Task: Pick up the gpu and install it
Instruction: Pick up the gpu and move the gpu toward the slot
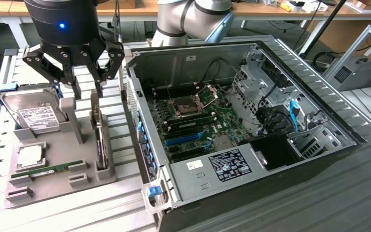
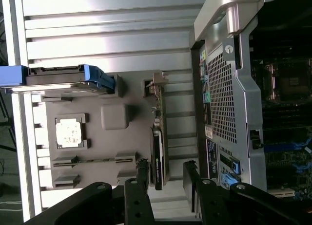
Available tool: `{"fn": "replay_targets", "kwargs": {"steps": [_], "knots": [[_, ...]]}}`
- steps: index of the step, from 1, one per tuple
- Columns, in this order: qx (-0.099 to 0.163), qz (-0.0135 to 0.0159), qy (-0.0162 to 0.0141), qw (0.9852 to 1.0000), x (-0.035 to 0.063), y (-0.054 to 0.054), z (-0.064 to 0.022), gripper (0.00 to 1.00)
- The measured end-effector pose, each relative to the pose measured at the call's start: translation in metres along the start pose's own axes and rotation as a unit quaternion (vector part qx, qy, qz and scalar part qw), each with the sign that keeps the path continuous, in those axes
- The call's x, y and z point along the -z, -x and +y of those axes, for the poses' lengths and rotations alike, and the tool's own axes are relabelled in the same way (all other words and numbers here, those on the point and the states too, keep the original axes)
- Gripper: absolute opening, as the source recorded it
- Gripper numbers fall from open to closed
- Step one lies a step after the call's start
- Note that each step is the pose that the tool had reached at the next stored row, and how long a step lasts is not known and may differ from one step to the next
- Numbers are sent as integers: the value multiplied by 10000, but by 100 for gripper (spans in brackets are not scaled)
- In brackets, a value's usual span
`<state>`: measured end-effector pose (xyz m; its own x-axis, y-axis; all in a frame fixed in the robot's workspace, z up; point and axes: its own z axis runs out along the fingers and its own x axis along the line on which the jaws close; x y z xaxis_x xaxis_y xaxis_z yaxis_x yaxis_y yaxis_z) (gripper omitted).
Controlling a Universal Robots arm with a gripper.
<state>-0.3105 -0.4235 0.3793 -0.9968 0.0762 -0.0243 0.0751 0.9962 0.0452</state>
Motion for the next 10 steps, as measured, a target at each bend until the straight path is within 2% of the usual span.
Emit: {"fn": "replay_targets", "kwargs": {"steps": [8, 10], "knots": [[0, -1, 1, 10000, -138, -3, -6, 42], [0, -1, 0, 10000, -208, -5, -10, 42]]}}
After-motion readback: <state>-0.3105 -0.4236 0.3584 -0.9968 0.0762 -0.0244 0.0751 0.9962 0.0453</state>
